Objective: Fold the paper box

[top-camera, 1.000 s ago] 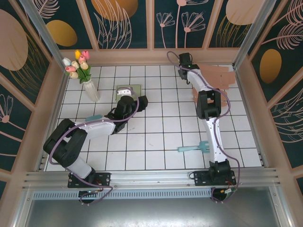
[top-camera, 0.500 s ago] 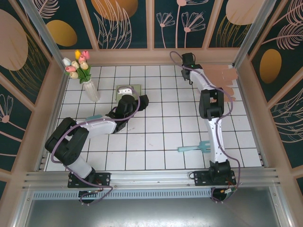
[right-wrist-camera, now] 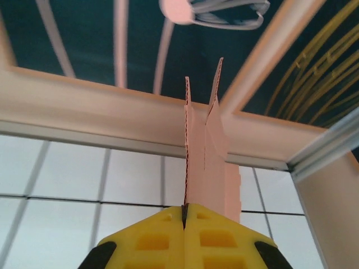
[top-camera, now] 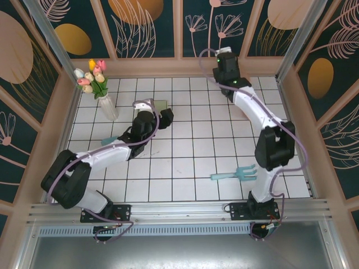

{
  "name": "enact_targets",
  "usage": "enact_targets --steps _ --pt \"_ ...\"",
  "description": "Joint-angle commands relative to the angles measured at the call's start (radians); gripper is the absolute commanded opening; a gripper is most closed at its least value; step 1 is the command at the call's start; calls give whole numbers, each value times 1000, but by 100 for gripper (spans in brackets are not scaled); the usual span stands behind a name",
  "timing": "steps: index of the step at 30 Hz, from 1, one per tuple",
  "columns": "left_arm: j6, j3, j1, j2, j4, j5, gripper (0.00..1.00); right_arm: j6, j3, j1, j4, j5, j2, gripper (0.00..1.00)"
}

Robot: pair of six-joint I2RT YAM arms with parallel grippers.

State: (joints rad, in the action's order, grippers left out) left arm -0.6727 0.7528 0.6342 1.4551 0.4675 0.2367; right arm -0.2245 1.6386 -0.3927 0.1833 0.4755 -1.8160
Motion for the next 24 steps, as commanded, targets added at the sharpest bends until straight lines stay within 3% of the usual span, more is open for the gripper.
enact_targets --steps 1,8,12,16,18,24 --pt "-44 -61 4 -89 -20 15 81 48 -144 -94 -71 36 87 0" --pt "-126 -164 4 -325 -126 87 81 285 -462 -330 -157 21 267 0" --pt "-161 -217 4 -447 -175 96 81 405 -591 -392 -201 -68 321 0" --pt "-192 -241 5 -502 -229 65 80 487 -692 -396 -262 -209 400 25" --pt "-207 -266 6 -516 -226 50 79 498 -716 -397 -253 -222 449 37" --pt "-230 -291 82 -453 -187 81 78 450 -803 -389 -200 -103 619 50"
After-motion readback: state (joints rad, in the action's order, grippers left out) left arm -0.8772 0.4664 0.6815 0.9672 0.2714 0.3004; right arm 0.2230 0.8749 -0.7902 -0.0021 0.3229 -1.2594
